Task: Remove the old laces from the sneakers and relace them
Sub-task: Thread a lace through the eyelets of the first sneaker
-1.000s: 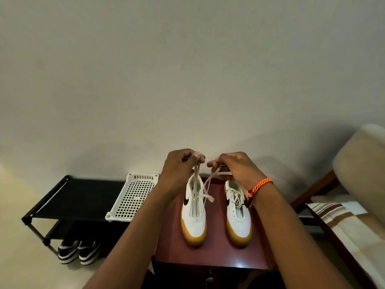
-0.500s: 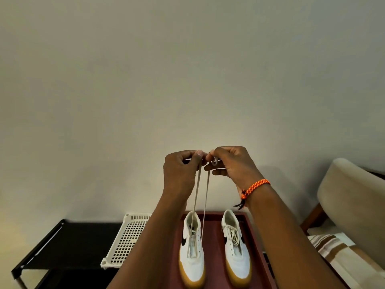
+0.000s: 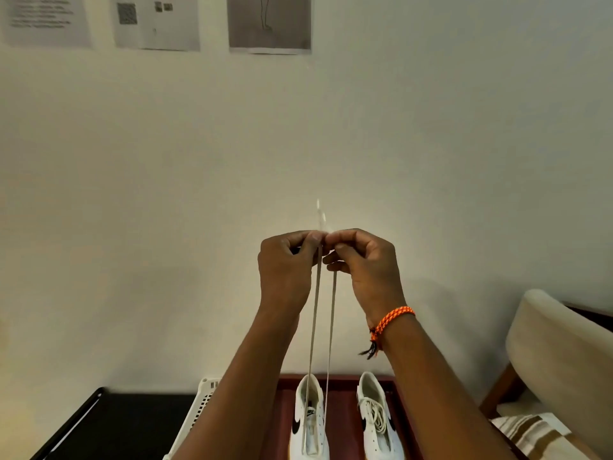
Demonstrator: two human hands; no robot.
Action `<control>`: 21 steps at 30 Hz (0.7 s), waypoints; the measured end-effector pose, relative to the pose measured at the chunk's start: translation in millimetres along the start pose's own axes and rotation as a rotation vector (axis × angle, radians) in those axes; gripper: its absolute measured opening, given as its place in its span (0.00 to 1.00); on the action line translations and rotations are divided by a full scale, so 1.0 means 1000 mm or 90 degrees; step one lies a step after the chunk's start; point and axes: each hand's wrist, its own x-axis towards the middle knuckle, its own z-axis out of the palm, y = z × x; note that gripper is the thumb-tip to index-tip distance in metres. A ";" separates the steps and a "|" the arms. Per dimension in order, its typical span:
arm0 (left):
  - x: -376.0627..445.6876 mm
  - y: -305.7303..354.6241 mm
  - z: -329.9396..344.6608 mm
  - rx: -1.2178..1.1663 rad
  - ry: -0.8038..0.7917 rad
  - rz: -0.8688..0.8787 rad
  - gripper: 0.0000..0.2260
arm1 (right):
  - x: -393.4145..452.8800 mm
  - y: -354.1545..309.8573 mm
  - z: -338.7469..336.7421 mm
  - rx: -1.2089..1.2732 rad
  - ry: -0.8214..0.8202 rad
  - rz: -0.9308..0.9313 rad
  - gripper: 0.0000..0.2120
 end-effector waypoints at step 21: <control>0.016 0.017 0.003 -0.068 0.085 -0.007 0.04 | 0.020 -0.021 0.003 0.023 0.030 -0.018 0.03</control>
